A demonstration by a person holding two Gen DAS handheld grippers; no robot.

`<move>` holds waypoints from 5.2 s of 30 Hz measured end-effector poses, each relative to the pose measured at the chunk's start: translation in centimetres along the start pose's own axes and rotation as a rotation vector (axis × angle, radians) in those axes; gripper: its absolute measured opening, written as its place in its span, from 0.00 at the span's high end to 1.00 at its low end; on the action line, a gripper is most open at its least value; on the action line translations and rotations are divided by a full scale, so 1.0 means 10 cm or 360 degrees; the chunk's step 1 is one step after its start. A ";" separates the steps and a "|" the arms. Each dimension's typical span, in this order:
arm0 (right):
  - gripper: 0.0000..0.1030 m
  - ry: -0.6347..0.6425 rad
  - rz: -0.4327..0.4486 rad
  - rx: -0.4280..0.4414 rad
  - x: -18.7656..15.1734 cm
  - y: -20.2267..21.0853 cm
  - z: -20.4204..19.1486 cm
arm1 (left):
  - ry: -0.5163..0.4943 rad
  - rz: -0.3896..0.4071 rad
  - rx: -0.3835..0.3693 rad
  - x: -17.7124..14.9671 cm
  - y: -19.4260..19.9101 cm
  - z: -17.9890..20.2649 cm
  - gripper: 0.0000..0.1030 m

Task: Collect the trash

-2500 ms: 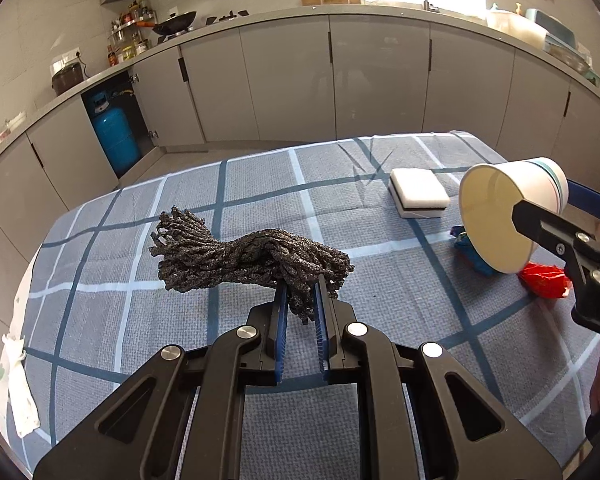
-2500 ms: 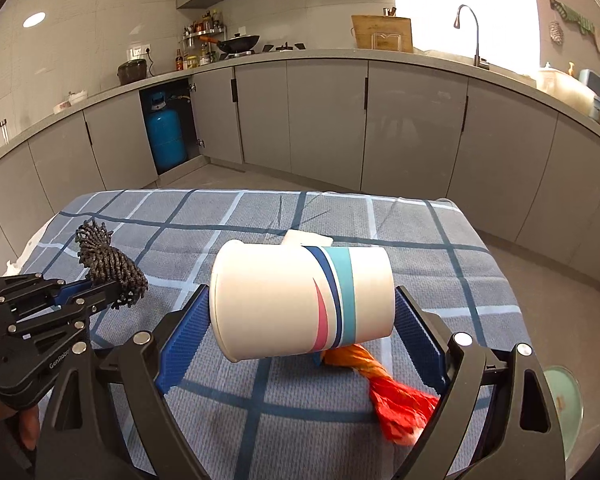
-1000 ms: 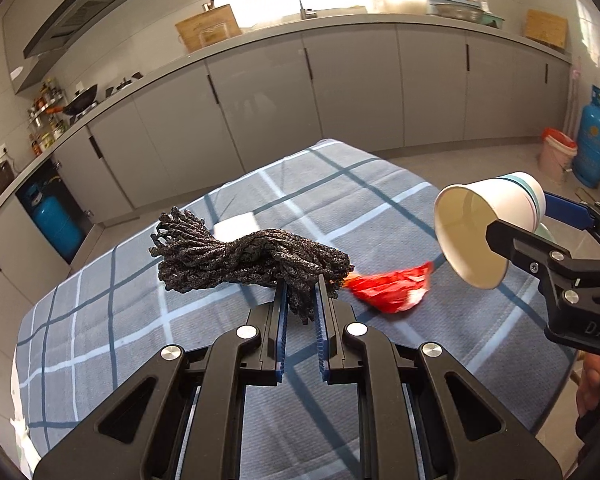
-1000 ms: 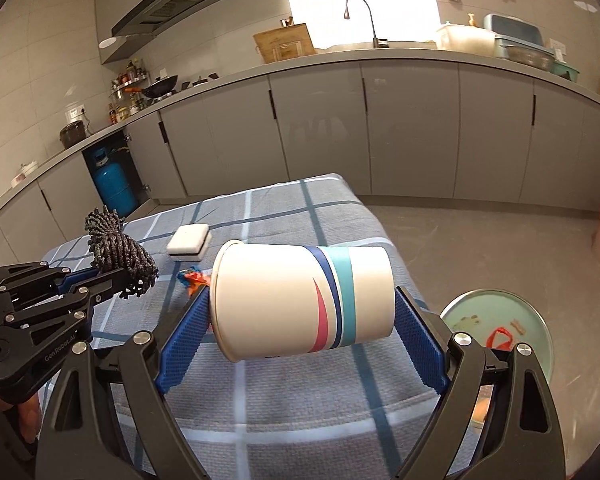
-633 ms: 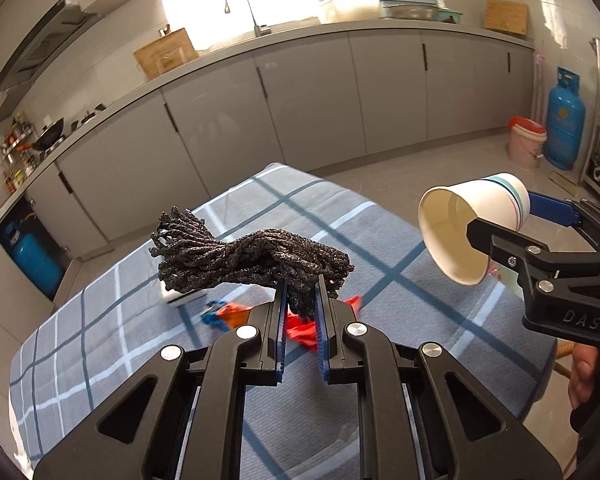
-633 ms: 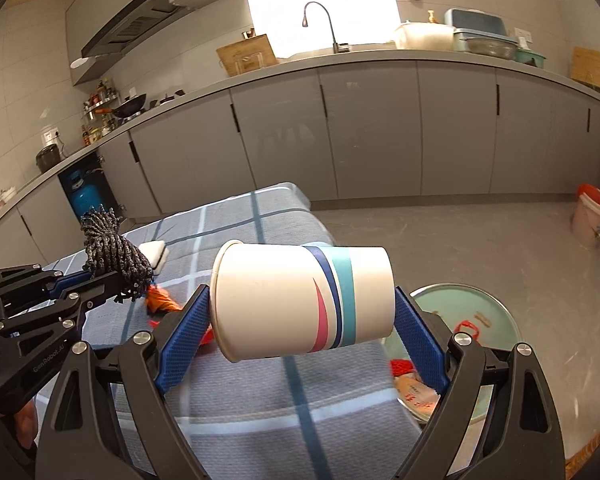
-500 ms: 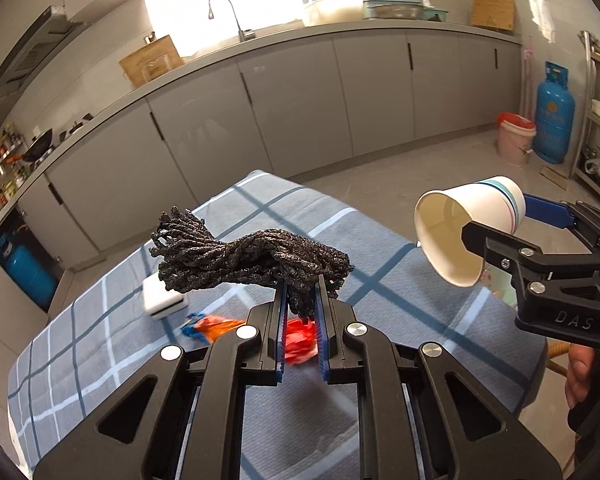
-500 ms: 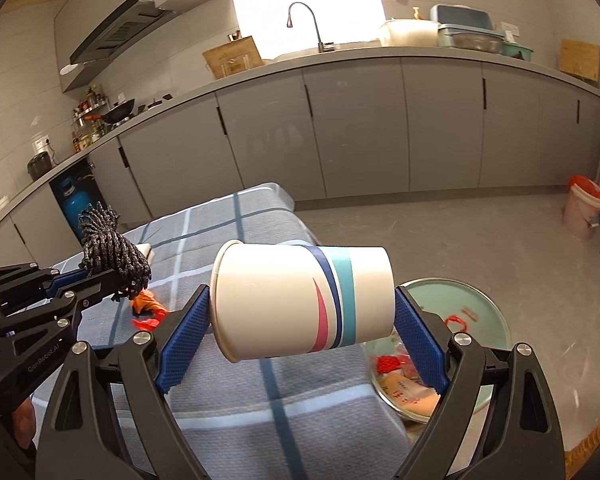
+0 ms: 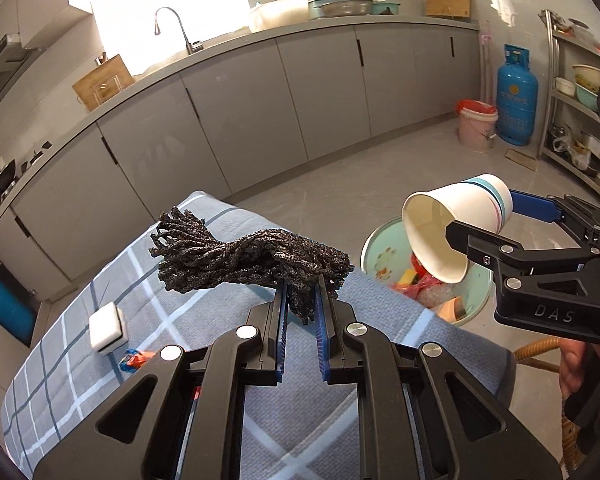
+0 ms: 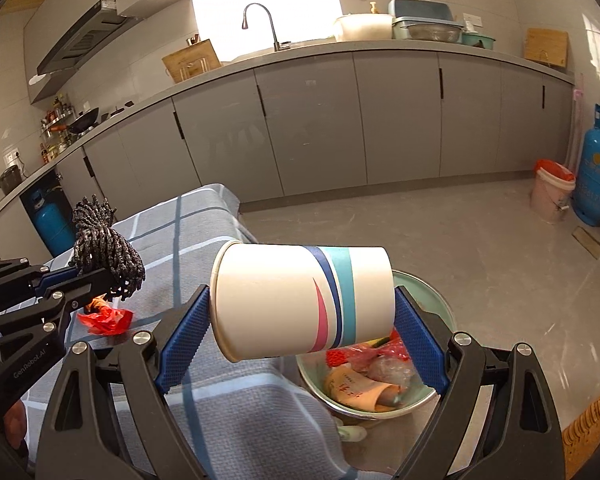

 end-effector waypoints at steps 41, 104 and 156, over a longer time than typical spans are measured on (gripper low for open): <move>0.15 -0.0175 0.0035 -0.0185 0.25 -0.19 1.06 | -0.0270 0.0083 -0.0150 0.58 -0.66 0.82 0.87; 0.10 0.0082 -0.0208 0.0053 -0.52 -0.27 -0.53 | 0.0345 -0.0104 0.0277 -0.88 0.15 -0.73 0.12; 0.82 0.0517 -0.0456 0.0138 -1.02 -0.93 -1.90 | 0.0778 -0.0285 0.0431 -1.67 -0.41 -2.28 0.10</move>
Point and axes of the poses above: each gripper's, at about its wrist camera, not at the fingertips, and y roughly against the way its jaws point, z to its right, x to its top, the point moved 10 cm from there along -y, roughly the way its jaws point, and after that the axes turned 14 degrees about -y, right-handed, at the moved point
